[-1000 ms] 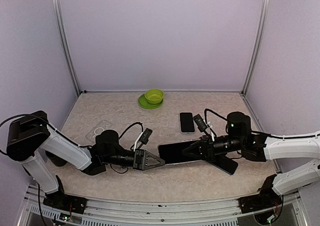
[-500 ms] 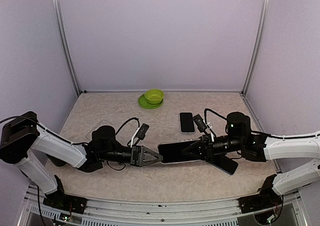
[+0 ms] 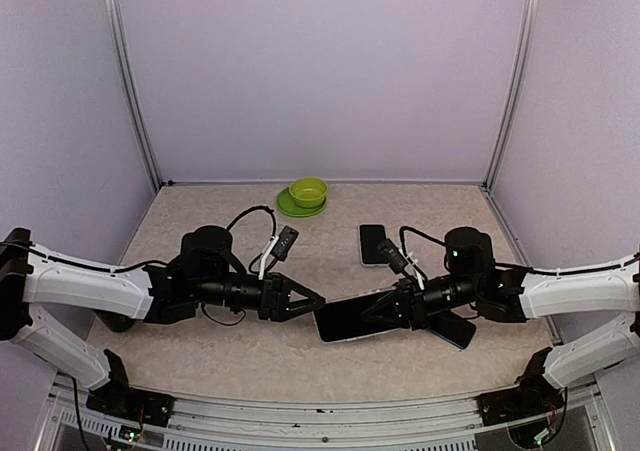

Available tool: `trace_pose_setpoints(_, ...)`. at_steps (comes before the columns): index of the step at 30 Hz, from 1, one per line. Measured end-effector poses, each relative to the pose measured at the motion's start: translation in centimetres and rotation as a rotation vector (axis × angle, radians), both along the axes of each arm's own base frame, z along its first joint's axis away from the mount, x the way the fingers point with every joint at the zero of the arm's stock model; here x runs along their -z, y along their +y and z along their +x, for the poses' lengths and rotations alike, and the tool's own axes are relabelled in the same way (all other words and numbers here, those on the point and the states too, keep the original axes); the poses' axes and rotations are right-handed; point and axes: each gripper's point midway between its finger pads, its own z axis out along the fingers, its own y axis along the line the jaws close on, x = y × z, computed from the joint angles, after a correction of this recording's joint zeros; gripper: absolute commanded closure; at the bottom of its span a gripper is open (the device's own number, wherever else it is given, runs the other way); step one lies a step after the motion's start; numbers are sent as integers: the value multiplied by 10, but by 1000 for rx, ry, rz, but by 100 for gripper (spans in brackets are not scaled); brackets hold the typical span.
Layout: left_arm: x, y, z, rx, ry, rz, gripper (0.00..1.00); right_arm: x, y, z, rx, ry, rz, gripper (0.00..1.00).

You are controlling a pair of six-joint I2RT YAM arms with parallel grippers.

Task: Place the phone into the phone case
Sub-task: Pass from the right arm to the left

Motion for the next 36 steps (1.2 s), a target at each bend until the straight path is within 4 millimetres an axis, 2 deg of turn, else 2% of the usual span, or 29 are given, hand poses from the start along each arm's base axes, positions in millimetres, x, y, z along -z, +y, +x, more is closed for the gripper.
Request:
trace_pose_setpoints(6, -6, -3, 5, 8, -74, 66, 49, 5, 2, -9, -46, 24, -6, 94)
trace_pose_setpoints(13, -13, -15, -9, 87, -133, 102, 48, 12, 6, -15, -74, 41, -19, 94)
trace_pose_setpoints(20, 10, -23, -21, 159, -125, 180, 48, 18, 10, -23, -106, 50, -34, 94)
trace_pose_setpoints(26, 19, -28, -30, 208, -133, 212, 50, 16, 15, -27, -125, 41, -30, 94)
trace_pose_setpoints(30, 23, -31, -35, 232, -134, 224, 57, 16, 16, -31, -137, 39, -30, 94)
trace_pose_setpoints(36, 32, -32, -42, 265, -127, 239, 77, 19, 18, -34, -151, 33, -35, 93)
